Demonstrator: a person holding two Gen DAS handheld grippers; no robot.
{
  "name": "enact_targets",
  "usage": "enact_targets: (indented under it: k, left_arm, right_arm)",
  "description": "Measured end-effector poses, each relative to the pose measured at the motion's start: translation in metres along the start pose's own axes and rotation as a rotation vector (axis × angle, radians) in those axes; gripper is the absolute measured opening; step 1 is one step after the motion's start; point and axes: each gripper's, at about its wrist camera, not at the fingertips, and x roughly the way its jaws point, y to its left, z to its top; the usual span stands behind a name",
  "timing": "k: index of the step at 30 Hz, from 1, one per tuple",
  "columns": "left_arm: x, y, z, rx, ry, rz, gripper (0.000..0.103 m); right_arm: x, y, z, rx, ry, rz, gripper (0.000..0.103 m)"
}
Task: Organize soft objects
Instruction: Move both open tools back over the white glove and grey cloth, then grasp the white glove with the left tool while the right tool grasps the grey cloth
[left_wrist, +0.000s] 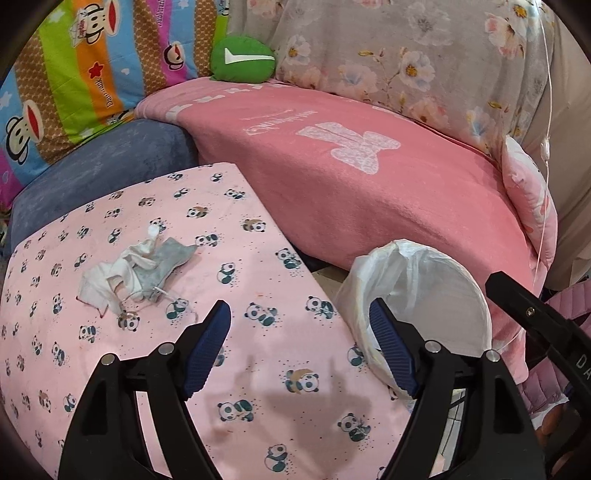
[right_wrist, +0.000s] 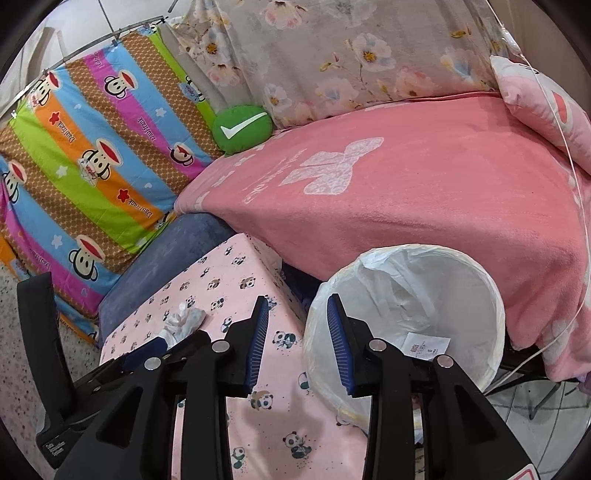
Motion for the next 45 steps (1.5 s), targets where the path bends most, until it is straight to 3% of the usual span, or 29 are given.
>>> enact_targets:
  k: [15,25,32,38,42,43,45]
  left_arm:
    - [-0.004,0.119,-0.008,-0.213,0.010,0.111,0.074]
    - [0.010,0.196,-0.007,-0.321,0.009,0.195,0.074]
    - [0.031,0.235,0.003,-0.383,0.024,0.187,0.074]
    - [0.054,0.239,0.003,-0.389,0.057,0.150,0.073]
    - [0.068,0.240,-0.002,-0.393,0.085,0.119,0.054]
    - [0.071,0.240,-0.003,-0.390,0.091,0.113,0.044]
    - [0.073,0.240,-0.005,-0.387,0.103,0.101,0.032]
  right_arm:
    - [0.052,0.083,-0.023,-0.118,0.123,0.078,0.035]
    - [0.122,0.147,-0.045,-0.186,0.245,0.132,0.035]
    - [0.183,0.187,-0.060,-0.227,0.329,0.153,0.035]
    - [0.224,0.203,-0.072,-0.222,0.384,0.151,0.035]
    - [0.243,0.207,-0.080,-0.224,0.413,0.146,0.035]
    - [0.248,0.208,-0.082,-0.225,0.424,0.142,0.035]
    - [0.253,0.208,-0.086,-0.221,0.439,0.141,0.024]
